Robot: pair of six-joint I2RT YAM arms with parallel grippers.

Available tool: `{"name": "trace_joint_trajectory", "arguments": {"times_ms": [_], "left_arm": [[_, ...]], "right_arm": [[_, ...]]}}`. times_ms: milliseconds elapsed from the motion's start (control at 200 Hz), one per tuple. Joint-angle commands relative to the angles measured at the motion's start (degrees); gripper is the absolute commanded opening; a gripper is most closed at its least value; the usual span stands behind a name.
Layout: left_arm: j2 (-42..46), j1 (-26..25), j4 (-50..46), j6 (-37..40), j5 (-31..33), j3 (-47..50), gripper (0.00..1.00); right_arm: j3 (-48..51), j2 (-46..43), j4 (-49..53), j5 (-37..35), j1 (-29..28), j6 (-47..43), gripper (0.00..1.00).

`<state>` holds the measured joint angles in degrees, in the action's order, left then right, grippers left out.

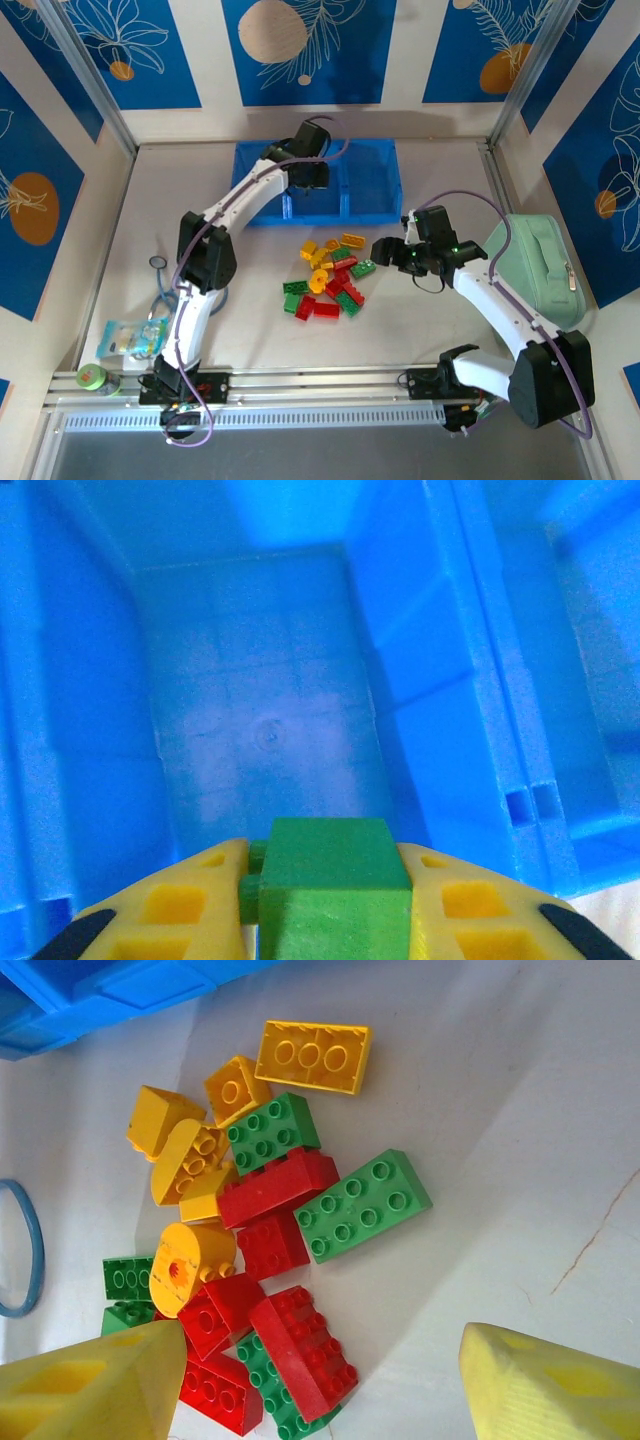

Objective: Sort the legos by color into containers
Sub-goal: Place the lego in the container, then pick up the lego from the center of the table.

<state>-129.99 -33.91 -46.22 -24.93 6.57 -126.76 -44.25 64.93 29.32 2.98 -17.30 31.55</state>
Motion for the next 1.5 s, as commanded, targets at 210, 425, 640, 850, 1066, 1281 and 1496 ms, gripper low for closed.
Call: {"name": "trace_joint_trajectory", "arguments": {"times_ms": [210,425,640,850,1066,1281,1496], "left_arm": [[2.3,-1.4,-4.1,3.9,4.4,-4.9,0.99],[13.6,-3.2,-0.5,5.2,4.7,2.7,0.94],[33.0,-4.7,18.4,2.3,1.0,35.9,0.83],[46.3,-5.4,28.2,-5.6,-0.3,65.3,0.74],[55.3,-8.4,30.1,-10.5,3.2,82.5,0.72],[61.6,-12.8,27.2,-13.6,8.0,87.1,0.71],[64.2,-15.3,26.5,-14.9,10.7,89.8,0.71]], "right_arm": [[-1.1,-2.9,2.1,-0.2,-0.4,-0.2,0.77],[-1.8,-2.9,2.6,-0.3,-0.8,-0.8,0.77],[-2.5,-1.6,4.5,-4.1,-3.5,-1.9,0.76],[-4.7,3.7,7.0,-7.3,-7.4,-2.2,0.73],[-7.7,11.8,8.4,-12.3,-8.9,3.2,0.68],[-10.5,17.7,9.3,-15.4,-8.4,6.2,0.68],[-14.6,23.4,11.6,-16.8,-8.3,7.6,0.72]]}}
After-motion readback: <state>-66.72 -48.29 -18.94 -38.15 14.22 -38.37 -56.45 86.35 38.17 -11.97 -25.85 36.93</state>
